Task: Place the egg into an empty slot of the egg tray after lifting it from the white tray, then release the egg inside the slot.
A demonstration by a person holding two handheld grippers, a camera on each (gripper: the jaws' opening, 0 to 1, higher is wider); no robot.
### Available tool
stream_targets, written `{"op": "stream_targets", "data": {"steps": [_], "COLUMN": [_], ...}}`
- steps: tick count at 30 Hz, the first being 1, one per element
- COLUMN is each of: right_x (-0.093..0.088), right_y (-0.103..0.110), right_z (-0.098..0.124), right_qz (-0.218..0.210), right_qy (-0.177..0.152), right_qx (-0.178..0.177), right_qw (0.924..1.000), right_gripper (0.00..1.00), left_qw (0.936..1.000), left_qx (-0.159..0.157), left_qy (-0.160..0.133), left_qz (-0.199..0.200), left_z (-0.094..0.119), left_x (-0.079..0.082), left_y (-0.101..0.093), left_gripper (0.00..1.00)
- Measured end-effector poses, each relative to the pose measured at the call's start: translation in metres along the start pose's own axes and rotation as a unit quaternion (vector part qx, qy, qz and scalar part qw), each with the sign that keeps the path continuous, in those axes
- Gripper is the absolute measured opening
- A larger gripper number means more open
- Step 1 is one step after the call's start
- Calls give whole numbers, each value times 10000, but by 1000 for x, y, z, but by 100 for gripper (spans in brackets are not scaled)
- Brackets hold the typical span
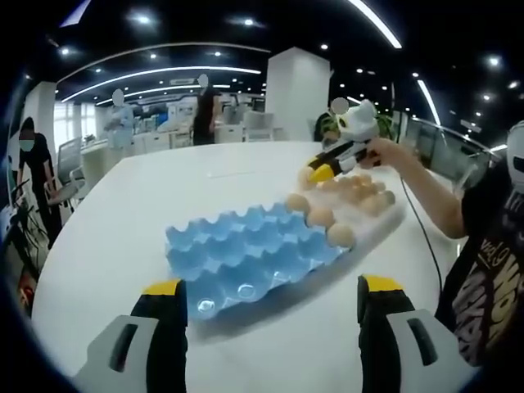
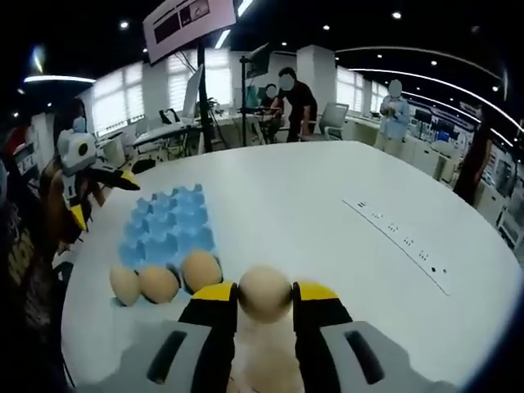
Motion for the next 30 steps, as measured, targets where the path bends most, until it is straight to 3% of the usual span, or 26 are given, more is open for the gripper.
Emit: {"op": "stream_targets", "data": {"steps": [20,30], "right_x": [1,0], "right_y": [8,11], "right_z": [-10,-8], "right_qz": [132,-30], "right_qy": [-15,-137], "right_qx": [122,181], "right_qw": [9998,9997], "right_gripper": [29,29], "left_qw": [10000,10000], "left_qx": [18,51], "left_qy": [17,-17], "left_qz": [4,3], "left_z": [2,6], "left_x": [-1,0], "left_y": [0,1], "left_gripper": [87,87]}}
Point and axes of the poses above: the point that each gripper's makers call its tool centre point, and the gripper's own axes: z roughly backward along the fingers, y roughly to its left, x roughly out of its top, the point moved 7 cm from there along z, roughly backward along the fingers, and after that the axes turned 1 degree about y, right-handed, at the moved point
